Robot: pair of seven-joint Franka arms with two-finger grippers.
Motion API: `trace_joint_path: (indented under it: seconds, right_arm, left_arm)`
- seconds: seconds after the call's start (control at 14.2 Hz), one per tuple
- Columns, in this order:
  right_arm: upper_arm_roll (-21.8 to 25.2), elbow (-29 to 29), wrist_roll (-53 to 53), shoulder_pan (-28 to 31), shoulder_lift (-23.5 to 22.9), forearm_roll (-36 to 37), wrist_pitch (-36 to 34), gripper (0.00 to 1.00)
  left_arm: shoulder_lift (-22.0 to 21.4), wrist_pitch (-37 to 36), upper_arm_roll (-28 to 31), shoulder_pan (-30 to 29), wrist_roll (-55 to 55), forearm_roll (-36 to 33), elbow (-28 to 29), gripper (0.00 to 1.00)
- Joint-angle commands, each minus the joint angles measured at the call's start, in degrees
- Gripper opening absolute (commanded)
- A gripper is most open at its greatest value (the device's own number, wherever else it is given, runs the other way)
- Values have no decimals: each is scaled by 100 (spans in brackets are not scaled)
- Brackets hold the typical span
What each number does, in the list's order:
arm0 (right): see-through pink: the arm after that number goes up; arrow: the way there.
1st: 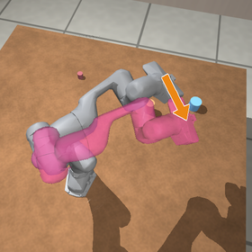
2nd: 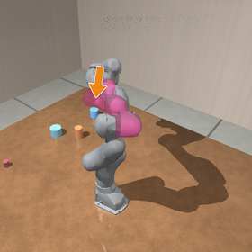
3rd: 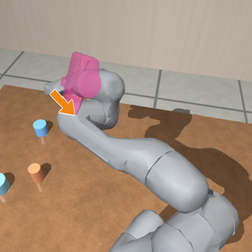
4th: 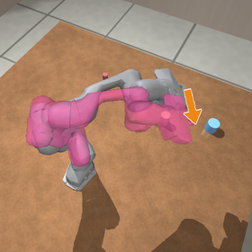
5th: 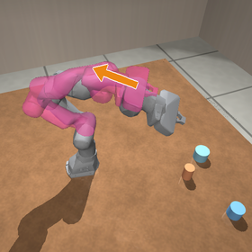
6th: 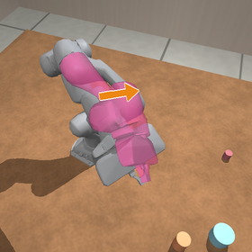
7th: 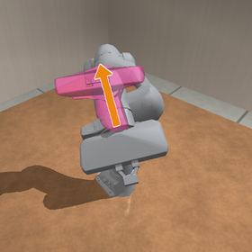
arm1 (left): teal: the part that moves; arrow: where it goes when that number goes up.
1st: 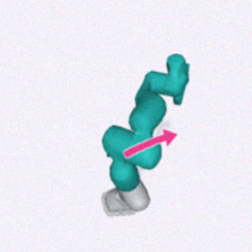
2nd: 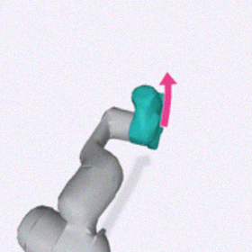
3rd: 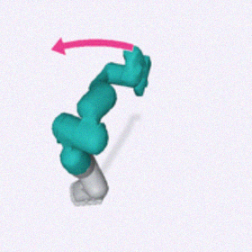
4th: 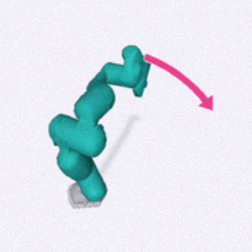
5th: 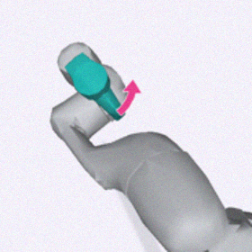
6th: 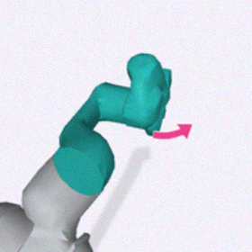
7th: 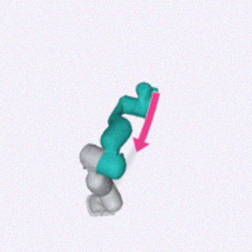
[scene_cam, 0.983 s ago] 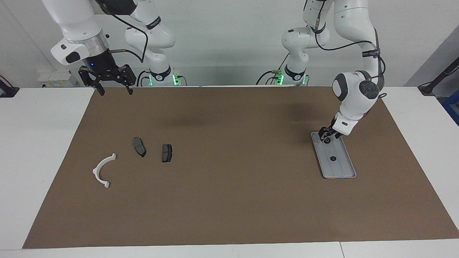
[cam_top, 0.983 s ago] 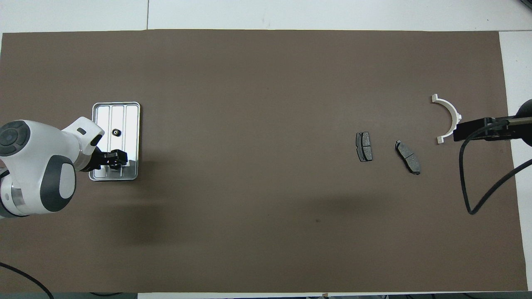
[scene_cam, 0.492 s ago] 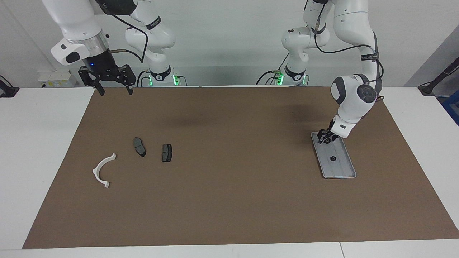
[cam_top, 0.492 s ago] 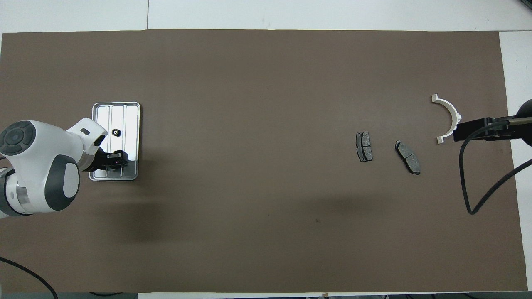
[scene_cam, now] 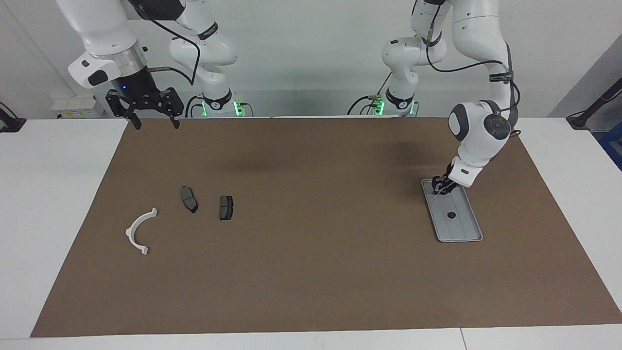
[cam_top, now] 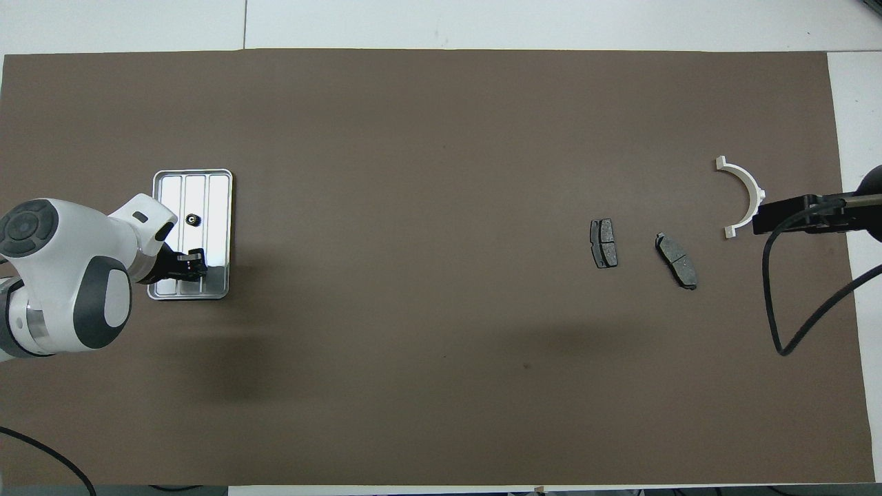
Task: Place bearing gear from tray to pile
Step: 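Carry the gear with the left gripper to mid-table and release it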
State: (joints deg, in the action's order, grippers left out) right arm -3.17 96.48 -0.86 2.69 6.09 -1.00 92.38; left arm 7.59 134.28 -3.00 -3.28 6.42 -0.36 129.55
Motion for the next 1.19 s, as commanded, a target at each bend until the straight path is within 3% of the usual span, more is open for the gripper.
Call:
trace_joint_path:
  seconds: [0.0,0.07,0.21,0.35,0.49,0.77,0.98,1.12]
  right_arm:
    - [0,47,112,29,76,-85,17,100]
    - [0,47,121,21,76,-85,17,100]
    - [0,47,113,21,76,-85,17,100]
    - [0,55,121,12,76,-85,17,100]
    - [0,55,121,21,76,-85,17,100]
    - [-8,64,121,12,85,-85,-9,100]
    - [0,64,121,12,85,-85,-18,100]
    - [-8,73,121,12,85,-85,-36,100]
  left_arm:
    - [23,90,10,-23,140,-70,71,6]
    - [15,81,10,-49,166,-70,62,0]
    - [93,-146,10,29,384,0,-287,0]
    - [347,-830,-8,326,1059,9,-1129,0]
    - [567,-1297,1,870,2085,9,-1842,0]
    - [761,-1342,10,2162,4003,9,-2283,0]
    - [1803,-1650,18,3121,5339,-8,-3563,0]
    - [2115,-1283,10,3325,5624,9,-3779,0]
